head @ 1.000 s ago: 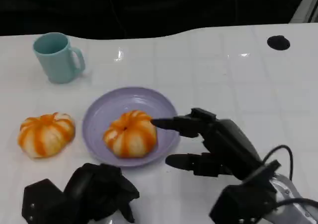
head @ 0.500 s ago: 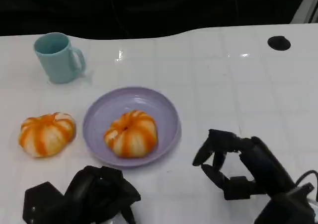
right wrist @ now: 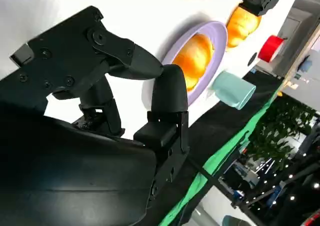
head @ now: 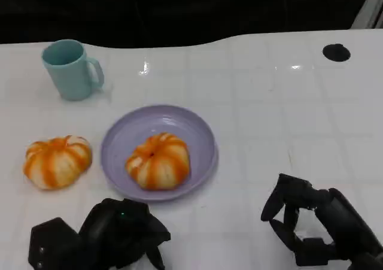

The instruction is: Grasp the bread from the table and place it into the plate.

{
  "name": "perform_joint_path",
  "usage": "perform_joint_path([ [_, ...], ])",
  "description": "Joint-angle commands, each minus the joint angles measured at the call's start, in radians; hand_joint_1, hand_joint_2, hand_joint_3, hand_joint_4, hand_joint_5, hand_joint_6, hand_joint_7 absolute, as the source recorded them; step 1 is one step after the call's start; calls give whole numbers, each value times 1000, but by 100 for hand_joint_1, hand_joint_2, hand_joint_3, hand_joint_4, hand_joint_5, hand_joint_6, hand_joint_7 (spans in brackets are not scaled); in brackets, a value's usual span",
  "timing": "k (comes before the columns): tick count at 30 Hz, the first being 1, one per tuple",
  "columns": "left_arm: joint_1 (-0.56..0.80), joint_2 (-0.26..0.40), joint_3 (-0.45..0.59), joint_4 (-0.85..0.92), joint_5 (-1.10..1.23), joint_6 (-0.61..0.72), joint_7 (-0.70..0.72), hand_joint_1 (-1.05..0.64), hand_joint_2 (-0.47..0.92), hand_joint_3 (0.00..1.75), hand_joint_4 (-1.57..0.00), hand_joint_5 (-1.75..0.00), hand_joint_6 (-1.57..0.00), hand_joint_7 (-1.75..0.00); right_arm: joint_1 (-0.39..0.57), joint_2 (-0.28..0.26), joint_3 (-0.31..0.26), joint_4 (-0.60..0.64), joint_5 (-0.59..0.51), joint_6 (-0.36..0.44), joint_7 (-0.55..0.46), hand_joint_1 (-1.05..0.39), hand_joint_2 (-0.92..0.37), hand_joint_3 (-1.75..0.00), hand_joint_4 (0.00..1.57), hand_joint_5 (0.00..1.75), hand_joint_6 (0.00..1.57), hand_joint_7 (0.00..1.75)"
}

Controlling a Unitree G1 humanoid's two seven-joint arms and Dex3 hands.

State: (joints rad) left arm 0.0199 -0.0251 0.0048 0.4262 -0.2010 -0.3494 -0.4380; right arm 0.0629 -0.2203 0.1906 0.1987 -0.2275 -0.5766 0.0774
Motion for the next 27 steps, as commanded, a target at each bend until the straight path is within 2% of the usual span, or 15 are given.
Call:
perform_joint_path([
  [1, 9, 14, 4, -11, 4, 7, 8, -105, 81, 1, -149, -96, -157, -48, 44, -8, -26, -22, 44, 5, 21, -28, -56, -108, 71, 175, 52, 159],
  [8, 21, 17, 9, -6, -6, -3, -5, -105, 79, 0, -149, -96, -157, -47, 80, 14, -37, 3, 97, -15, 38, -34, -58, -106, 66, 175, 51, 160],
  [14, 32, 17, 9, -22, -1, 9, 8, -105, 79, 0, -149, -96, -157, -49, 82, 33, -40, 33, 106, -42, 36, -31, -59, -98, 67, 175, 50, 156],
  [27, 7, 29, 22, 14, -12, -8, -13, -105, 80, 1, -148, -97, -157, -49, 32, 50, -51, 114, 35, -98, -16, -32, -59, -94, 64, 175, 54, 149],
])
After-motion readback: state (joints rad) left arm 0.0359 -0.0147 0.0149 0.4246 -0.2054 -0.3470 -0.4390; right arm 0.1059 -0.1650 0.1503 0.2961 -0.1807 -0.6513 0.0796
